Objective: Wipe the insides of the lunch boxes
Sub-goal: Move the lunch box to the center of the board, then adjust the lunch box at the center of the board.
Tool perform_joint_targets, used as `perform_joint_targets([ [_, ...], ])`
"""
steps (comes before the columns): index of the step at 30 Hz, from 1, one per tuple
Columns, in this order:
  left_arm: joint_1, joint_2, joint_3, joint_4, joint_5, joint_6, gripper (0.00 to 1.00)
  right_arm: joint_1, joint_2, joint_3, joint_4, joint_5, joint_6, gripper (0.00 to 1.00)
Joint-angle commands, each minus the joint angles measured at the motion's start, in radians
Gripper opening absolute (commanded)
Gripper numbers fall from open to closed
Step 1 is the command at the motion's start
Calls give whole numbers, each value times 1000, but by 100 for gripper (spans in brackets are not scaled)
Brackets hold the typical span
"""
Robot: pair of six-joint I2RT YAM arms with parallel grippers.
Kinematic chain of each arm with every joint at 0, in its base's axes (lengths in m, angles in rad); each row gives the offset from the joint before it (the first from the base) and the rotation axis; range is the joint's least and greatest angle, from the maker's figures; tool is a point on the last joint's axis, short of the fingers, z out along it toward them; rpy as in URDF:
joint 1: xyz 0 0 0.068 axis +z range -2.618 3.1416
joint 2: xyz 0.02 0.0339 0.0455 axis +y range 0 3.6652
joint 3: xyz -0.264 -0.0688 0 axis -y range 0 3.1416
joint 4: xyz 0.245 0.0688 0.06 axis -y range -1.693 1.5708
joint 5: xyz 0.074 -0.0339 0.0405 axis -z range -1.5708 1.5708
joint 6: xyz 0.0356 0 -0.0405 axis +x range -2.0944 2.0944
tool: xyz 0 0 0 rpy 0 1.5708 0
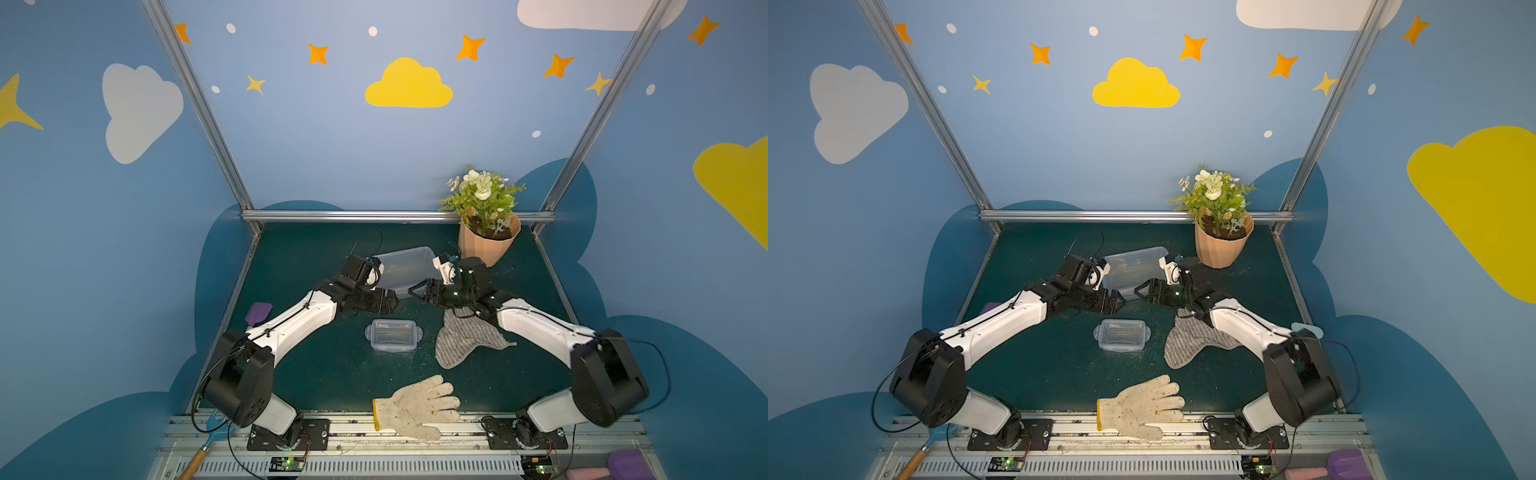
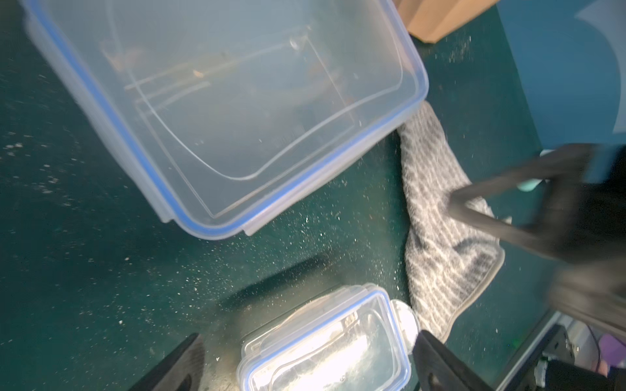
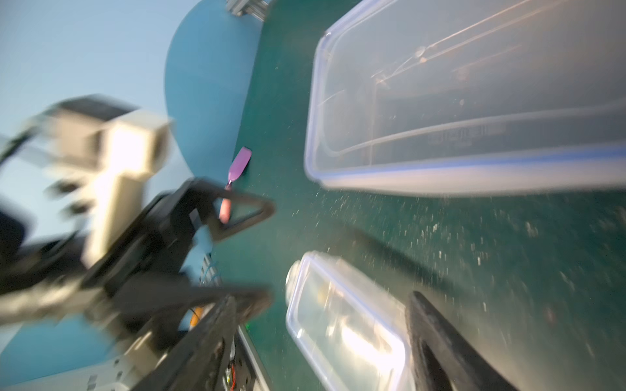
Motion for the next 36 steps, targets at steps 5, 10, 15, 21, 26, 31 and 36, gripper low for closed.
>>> perform_joint_targets([
  [5,3,110,92,-87,67,102,97,193,-237,-233,-147,50,84,75],
  [10,2,182,130,-96,110,95,97,339,-259,-287,-107,59,163,65],
  [15,0,219,127,-109,116,75,97,384,-133,-296,38,3,200,55],
  [21,1,239,86,-81,143,26,96,360,68,-256,221,-52,234,48],
  [26,5,225,33,-27,141,-22,96,288,111,-252,263,-34,231,40],
  [31,20,197,-10,30,166,-114,95,226,142,-228,278,-15,213,40],
  [36,41,159,-64,84,170,-205,95,175,202,-200,320,-25,208,40],
])
